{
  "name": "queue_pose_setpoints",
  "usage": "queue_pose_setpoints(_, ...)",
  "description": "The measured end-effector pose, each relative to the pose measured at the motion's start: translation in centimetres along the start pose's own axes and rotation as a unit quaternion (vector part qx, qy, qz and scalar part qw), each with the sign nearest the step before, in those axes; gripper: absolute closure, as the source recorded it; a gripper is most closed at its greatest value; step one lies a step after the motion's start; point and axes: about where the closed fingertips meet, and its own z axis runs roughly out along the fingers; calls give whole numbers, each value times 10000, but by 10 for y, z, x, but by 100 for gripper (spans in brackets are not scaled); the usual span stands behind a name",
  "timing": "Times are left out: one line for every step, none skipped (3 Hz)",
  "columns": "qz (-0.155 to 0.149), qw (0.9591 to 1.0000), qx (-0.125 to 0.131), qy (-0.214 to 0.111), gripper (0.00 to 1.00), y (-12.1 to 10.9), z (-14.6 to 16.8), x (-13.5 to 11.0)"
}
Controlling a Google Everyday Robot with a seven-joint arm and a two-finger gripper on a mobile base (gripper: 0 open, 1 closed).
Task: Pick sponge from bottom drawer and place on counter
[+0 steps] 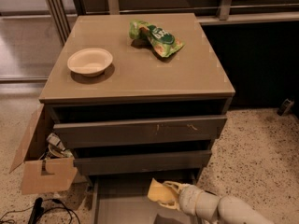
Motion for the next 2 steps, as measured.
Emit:
queue_pose_setpoints(-19,10000,2,-1,100,-1,-1,-2)
queue_pose_setpoints(-267,9996,27,-8,100,-20,-8,-24)
